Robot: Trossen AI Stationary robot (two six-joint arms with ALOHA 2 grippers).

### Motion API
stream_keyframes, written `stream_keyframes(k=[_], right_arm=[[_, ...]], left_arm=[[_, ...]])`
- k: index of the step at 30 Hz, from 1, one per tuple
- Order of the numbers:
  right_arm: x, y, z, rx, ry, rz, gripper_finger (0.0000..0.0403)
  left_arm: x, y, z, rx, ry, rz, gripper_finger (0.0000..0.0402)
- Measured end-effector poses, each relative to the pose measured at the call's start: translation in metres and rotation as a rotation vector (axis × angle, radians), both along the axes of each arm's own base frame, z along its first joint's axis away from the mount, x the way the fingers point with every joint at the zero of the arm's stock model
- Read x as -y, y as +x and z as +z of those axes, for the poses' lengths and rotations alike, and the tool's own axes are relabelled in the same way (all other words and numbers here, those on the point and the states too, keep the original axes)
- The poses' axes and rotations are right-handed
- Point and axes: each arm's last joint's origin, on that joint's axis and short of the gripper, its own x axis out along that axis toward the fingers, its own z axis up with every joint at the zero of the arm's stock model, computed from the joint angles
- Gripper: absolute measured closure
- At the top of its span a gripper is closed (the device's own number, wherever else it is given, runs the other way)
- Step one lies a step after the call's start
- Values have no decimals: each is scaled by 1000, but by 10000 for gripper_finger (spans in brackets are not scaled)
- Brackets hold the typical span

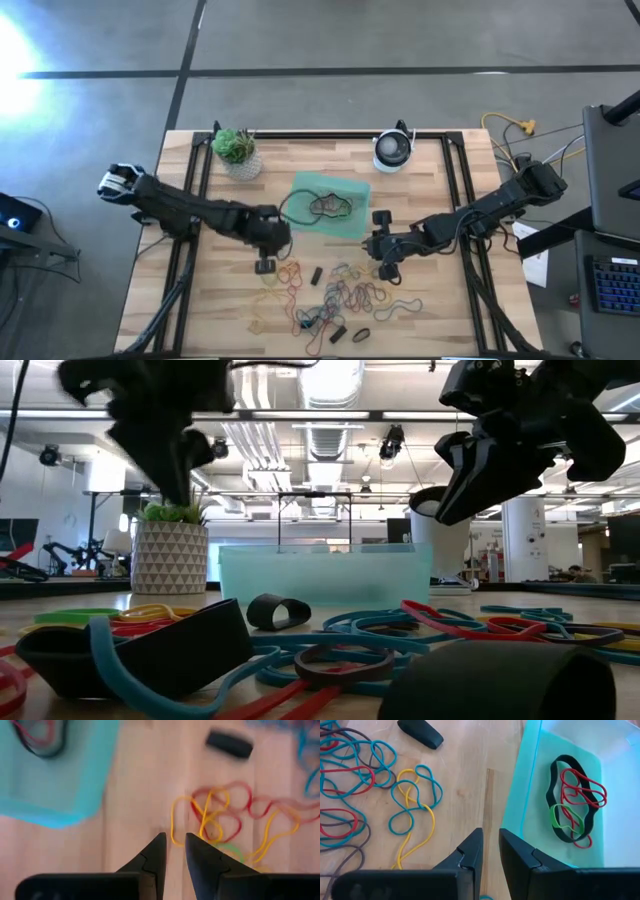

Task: Pick and place rubber bands into bin
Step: Put the green rubber band into the green bin

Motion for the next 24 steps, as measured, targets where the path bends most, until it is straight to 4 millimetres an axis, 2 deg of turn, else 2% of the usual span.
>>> stream_keyframes(k=[9, 18, 24], right_arm=[[0, -1, -1, -4, -2, 0, 346], [1, -2, -4, -11, -4, 0, 346], [1, -3, -4, -12, -4, -1, 346]], left_arm=[[15, -13, -39, -148, -72, 101, 345], [48, -17, -43, -79, -195, 38, 345], [59, -22, -45, -62, -216, 18, 345]])
